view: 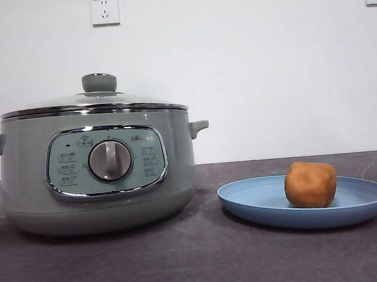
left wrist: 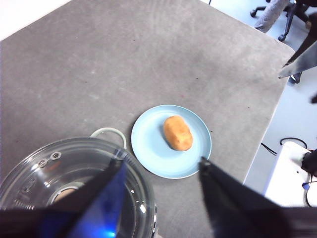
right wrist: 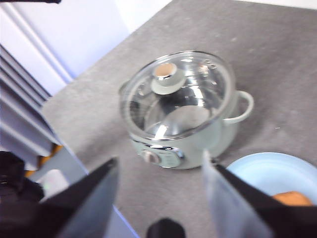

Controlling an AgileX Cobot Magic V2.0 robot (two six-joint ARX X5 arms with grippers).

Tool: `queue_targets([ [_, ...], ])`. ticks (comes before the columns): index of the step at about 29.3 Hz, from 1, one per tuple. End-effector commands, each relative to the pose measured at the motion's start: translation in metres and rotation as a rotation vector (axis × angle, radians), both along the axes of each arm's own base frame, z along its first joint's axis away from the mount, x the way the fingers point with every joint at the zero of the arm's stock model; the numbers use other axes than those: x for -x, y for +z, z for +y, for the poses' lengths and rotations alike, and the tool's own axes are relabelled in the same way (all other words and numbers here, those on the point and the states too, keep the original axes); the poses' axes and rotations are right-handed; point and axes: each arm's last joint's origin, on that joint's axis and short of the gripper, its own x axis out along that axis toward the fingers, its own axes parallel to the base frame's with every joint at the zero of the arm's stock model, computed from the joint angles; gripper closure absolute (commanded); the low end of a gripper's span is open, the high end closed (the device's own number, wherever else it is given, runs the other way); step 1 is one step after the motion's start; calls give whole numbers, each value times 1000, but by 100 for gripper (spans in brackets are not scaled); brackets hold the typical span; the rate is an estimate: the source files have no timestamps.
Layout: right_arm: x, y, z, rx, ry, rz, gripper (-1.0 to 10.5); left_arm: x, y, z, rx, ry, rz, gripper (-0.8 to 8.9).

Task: Take the potato out from the steamer,put the potato on the plate,close the lid

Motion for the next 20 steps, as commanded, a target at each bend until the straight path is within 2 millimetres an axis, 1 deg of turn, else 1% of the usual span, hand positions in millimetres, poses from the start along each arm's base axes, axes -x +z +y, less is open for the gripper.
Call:
queue_targets([
  [1, -1, 0, -1, 31, -30, -26, 948, 2, -5, -1, -26, -16, 37, 820],
  [5, -2, 0, -1, 41, -63, -36, 948, 2, -5, -1, -15, -1, 55, 817],
  [20, -1, 1, -1, 39, -59, -37, 948, 2, -5, -1, -16, 1, 53, 817],
])
